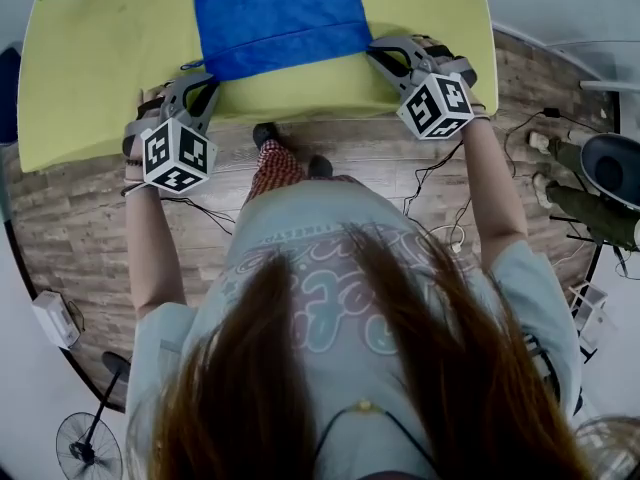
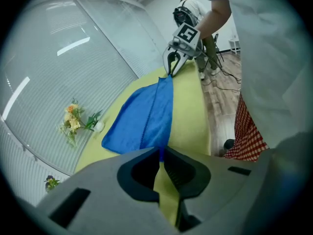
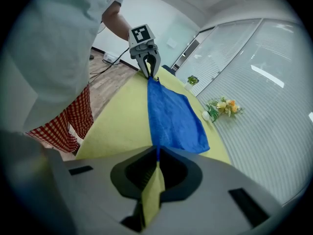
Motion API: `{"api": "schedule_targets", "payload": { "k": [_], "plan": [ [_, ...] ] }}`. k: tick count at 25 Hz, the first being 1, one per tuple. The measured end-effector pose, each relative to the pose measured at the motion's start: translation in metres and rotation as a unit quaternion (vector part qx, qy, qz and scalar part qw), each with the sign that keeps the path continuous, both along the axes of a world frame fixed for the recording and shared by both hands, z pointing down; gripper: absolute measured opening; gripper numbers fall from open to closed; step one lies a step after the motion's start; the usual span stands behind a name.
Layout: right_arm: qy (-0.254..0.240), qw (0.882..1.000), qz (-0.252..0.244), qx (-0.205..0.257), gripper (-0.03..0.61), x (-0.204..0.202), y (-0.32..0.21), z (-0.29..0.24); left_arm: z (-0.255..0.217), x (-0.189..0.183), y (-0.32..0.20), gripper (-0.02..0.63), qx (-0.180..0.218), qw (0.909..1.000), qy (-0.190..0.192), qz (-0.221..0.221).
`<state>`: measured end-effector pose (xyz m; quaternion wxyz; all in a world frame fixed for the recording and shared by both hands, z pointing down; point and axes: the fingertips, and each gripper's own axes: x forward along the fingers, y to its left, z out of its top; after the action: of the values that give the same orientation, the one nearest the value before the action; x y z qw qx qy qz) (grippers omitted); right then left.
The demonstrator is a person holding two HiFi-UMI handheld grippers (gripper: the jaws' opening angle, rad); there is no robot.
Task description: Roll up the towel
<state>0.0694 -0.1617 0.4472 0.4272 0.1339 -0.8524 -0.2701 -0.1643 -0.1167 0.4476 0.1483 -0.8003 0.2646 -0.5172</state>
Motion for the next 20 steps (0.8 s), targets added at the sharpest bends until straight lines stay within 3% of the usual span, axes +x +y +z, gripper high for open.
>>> {"api": "schedule_targets", "payload": {
  "k": [8,20],
  "plan": [
    [-0.013,1.0,0.019,0.018,0.018,0.008,0.014,-0.001,-0.006,0.0,0.013,0.021,0.006,0.9987,0.043,-0.025],
    [-0.062,0.996,0.037,-0.051,0.02,0.016,0.073,-0.005,-0.002,0.002,0.067,0.021,-0.005,0.996,0.072,-0.053]
  ]
}}
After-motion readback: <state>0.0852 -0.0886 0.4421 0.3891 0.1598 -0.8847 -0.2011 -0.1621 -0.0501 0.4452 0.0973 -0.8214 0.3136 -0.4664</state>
